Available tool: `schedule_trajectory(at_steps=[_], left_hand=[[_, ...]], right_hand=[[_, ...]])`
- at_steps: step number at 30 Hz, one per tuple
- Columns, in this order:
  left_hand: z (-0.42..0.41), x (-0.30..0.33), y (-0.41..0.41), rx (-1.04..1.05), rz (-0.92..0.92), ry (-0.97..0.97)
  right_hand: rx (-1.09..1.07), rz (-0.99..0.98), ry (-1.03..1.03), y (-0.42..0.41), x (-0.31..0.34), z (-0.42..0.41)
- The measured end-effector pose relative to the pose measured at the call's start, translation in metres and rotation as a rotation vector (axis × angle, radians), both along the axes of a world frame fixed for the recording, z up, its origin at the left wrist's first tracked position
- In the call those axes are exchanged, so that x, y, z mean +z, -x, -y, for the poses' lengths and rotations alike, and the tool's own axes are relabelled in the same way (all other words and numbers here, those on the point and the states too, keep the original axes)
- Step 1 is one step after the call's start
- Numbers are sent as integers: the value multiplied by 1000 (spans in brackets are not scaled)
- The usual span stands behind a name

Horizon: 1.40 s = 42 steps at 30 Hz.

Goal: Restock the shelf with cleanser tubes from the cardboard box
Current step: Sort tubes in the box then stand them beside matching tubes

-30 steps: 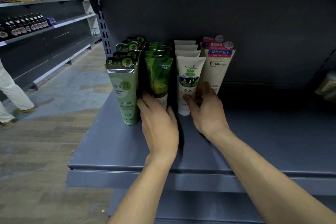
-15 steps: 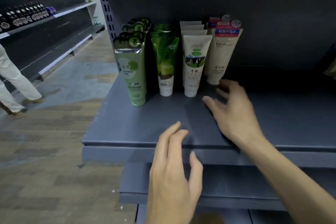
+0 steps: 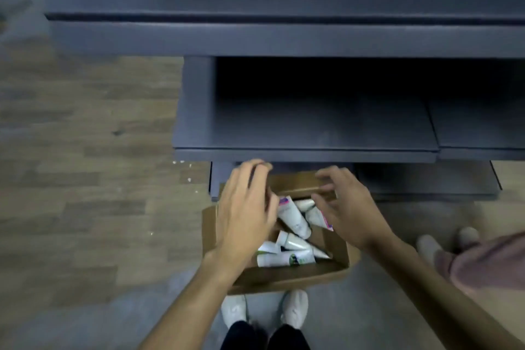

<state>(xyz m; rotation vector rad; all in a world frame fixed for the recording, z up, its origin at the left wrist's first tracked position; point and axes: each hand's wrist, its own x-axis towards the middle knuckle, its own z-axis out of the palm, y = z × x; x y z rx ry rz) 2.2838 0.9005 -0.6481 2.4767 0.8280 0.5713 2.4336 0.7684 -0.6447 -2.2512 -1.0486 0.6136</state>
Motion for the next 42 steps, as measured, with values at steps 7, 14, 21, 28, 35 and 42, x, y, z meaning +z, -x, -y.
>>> schedule_trajectory(at_steps=[7,14,21,28,35,42], left_hand=[[70,-82,53,174,-365,295],[64,-114,63,159,-605,315],[56,-133,48,208,-666,328],[73,-152,-8,281,-596,472],[72,-195,-40,499,-473,848],[68,-231,-59,721,-340,1110]], right_hand=[[53,-198,543,22,-100,40],[47,-137,618,30,-141,33],[-416,-244,583,61,-152,36],[-789,-475,310,57,-163,44],[-809,-450,200,44,-185,40],[-787,-290,218,37,-193,40]])
